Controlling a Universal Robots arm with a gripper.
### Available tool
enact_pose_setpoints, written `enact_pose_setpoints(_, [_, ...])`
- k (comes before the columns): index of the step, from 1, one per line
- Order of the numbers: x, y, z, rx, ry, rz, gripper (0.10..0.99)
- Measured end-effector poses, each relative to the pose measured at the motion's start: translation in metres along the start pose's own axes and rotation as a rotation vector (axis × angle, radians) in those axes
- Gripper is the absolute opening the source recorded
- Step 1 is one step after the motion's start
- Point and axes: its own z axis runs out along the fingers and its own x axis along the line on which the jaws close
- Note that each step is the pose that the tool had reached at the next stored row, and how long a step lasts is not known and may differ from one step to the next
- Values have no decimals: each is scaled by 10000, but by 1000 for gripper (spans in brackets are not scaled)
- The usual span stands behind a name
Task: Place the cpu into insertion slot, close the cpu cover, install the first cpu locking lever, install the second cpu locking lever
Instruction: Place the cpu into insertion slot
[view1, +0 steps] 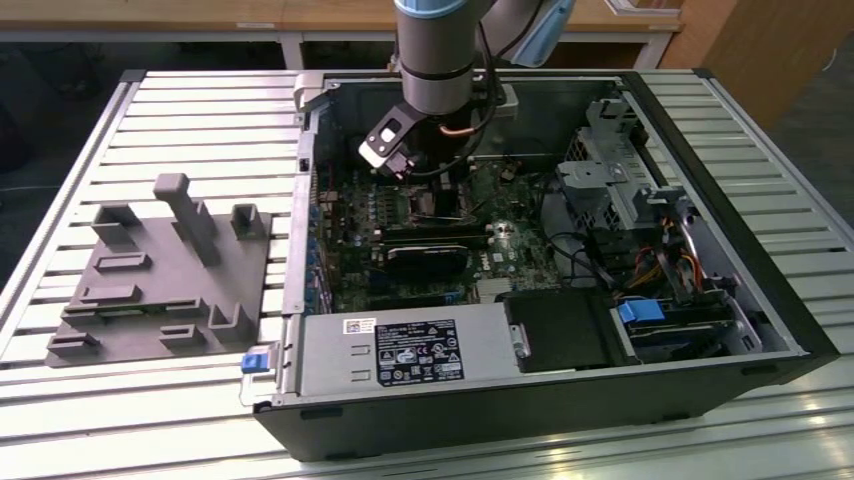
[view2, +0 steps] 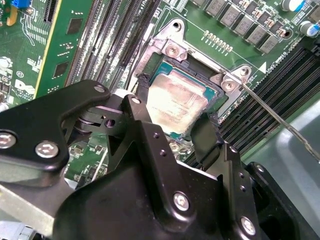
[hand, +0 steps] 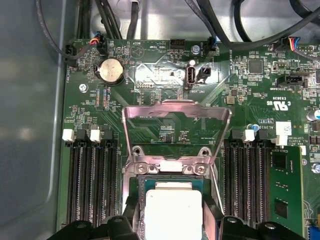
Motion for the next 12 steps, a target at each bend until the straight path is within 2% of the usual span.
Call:
enact_pose_setpoints(9, [15, 0, 3, 1, 24, 2, 612])
enact_pose_setpoints(12, [16, 2, -26, 0, 51, 6, 612])
